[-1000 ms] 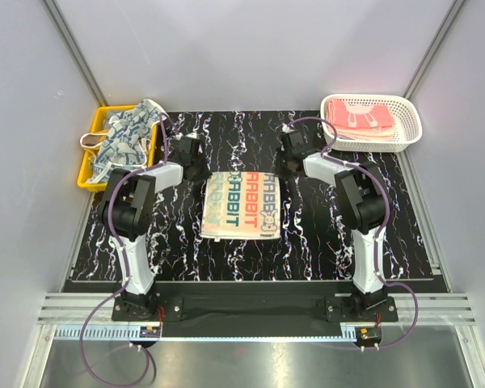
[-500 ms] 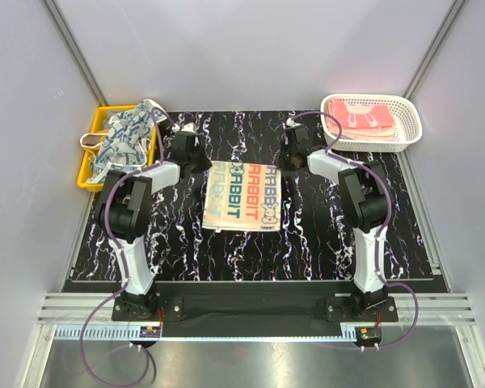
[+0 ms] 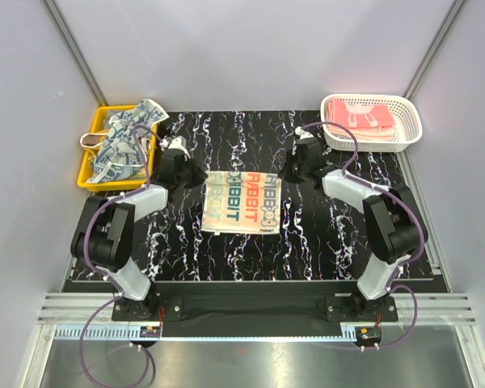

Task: Fold and stack the towels
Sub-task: Fold the towel

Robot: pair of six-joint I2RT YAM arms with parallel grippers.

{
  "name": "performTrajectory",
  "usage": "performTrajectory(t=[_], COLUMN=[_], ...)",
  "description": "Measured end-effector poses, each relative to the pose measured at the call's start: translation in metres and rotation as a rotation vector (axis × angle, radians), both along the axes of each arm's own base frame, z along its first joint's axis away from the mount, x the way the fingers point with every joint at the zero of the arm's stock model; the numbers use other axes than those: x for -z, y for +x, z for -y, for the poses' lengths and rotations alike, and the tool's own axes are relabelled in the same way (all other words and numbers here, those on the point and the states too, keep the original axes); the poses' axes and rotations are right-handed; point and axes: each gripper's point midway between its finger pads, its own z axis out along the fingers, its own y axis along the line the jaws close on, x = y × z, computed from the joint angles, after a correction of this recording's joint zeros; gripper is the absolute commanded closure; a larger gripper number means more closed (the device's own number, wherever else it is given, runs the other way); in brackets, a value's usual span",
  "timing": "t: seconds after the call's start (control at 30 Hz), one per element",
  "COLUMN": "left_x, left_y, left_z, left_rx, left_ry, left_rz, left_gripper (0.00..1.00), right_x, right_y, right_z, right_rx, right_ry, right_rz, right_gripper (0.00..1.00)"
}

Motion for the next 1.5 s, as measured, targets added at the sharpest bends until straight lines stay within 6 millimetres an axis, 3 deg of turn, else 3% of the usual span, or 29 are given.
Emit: performTrajectory(t=[0.2, 0.6, 0.73, 0.97, 1.5], left_x=[-0.001, 0.018, 0.016, -0.005, 0.005], left_y=[-0.028, -0.084, -0.097, -0.106, -0.146], left_z=[-0.007, -0.006, -0.007, -0.004, 0.005], left_rx=[-0.009, 0.003, 0.006, 0.020, 0.054], left_ry=[-0.013, -0.043, -0.052, -0.070, -0.045], left_rz=[0.015, -0.004, 0.008, 0.082, 0.092], left_gripper=[1.00, 1.00, 1.00, 1.00, 1.00], right_x=[-0.009, 0.012, 0.008, 0.003, 0.014], right_y=[-0.034, -0.098, -0.108, -0.118, -0.131], right_z=[-0.012, -0.013, -0.013, -0.012, -0.003], right_rx=[-0.039, -0.058, -0.060, -0.051, -0.011], right_ry=[0.013, 0.006, 0.027, 0.042, 0.046], right_rz=[0.026, -0.012, -0.002, 0.013, -0.011], right_gripper=[0.96, 0.96, 0.96, 0.96, 0.96])
